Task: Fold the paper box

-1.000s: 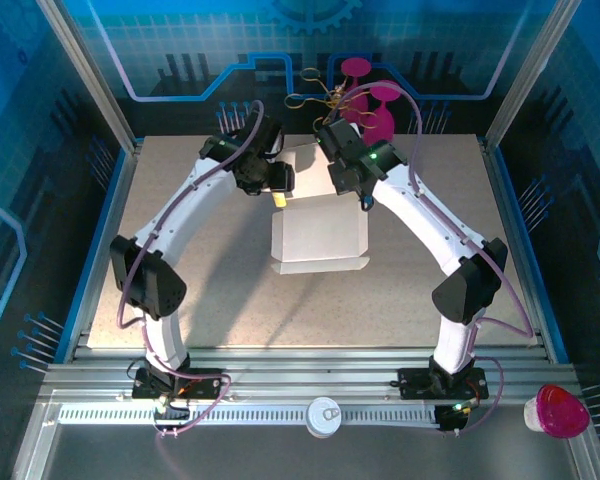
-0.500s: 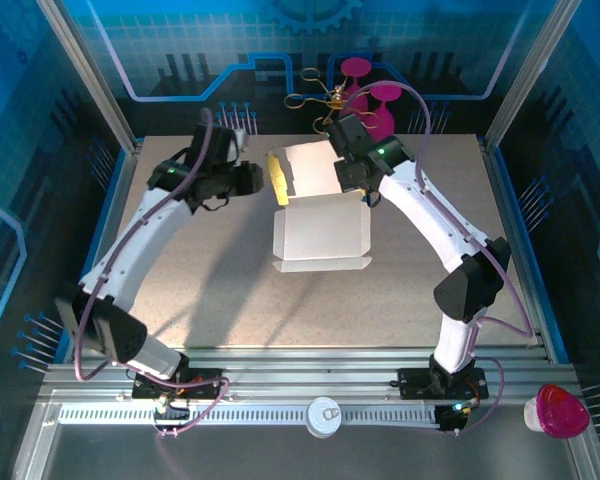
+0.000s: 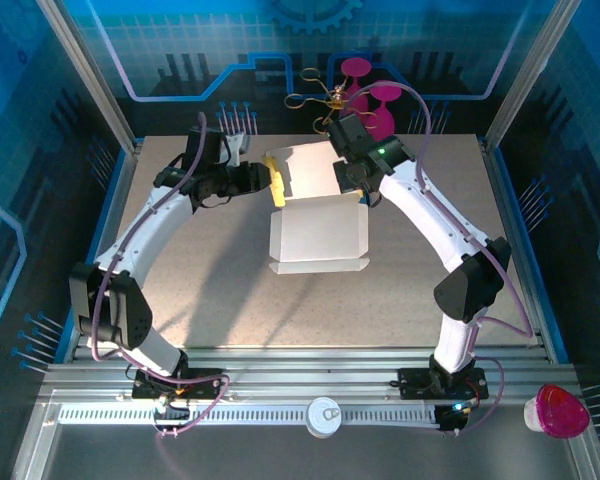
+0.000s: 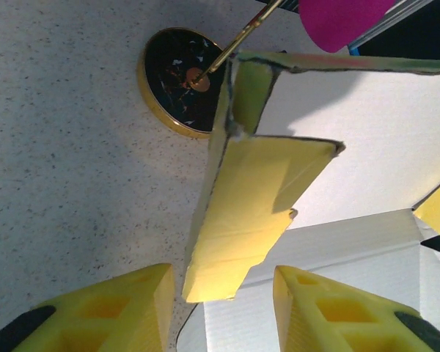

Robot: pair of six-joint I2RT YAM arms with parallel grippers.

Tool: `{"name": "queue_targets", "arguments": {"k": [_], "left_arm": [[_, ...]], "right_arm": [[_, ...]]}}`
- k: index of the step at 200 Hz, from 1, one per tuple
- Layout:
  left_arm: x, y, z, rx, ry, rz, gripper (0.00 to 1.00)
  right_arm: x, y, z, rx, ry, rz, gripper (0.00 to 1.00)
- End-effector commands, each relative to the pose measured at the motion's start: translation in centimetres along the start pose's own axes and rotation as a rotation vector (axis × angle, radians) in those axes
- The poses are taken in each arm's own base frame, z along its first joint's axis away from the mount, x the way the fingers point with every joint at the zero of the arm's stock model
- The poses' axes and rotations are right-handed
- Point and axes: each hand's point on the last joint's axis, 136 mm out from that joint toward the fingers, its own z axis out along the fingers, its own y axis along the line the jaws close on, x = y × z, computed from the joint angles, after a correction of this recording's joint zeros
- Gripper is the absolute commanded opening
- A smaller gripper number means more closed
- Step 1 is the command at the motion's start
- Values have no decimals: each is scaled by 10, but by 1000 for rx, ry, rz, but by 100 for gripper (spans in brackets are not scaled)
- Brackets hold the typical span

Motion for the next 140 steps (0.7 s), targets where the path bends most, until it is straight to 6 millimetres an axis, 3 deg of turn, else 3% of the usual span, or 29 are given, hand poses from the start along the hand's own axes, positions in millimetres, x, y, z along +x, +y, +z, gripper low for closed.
{"name": "queue_targets", "arguments": {"k": [1, 49, 140], "left_arm": [[1, -4, 10, 52, 8, 31, 41], [-3, 6, 21, 13, 12, 35, 38], [-10, -1, 41, -31, 38, 90, 31]], "right_arm": [[-2, -5, -9, -17, -7, 34, 0], [-5, -1, -7, -37, -7, 37, 0], [-6, 5, -6, -62, -5, 26, 0]]}}
